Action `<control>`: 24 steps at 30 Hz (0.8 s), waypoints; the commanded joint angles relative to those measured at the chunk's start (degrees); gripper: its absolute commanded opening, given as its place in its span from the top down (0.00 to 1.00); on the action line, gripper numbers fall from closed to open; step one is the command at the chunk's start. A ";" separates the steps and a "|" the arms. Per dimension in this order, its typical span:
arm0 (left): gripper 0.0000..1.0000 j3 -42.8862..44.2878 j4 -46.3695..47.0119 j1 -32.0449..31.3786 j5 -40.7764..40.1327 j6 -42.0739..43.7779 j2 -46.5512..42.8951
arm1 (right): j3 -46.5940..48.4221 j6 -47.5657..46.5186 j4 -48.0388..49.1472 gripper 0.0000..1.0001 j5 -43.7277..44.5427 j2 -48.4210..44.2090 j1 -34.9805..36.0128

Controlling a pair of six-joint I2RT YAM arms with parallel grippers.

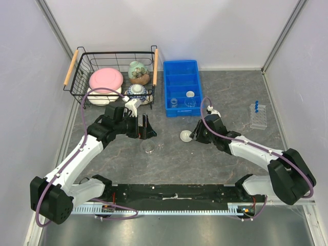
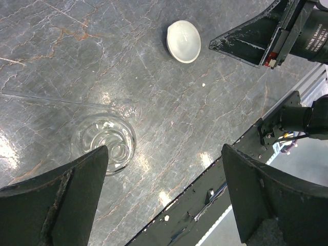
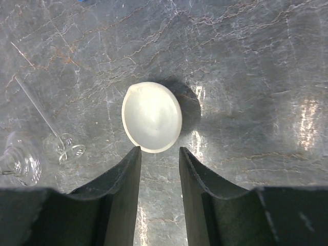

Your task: Organize the chemistry lab equipment

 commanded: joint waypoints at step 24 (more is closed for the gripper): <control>0.02 0.03 2.50 0.30 1.80 1.14 -0.19 | -2.59 2.72 10.03 0.58 1.53 6.29 0.09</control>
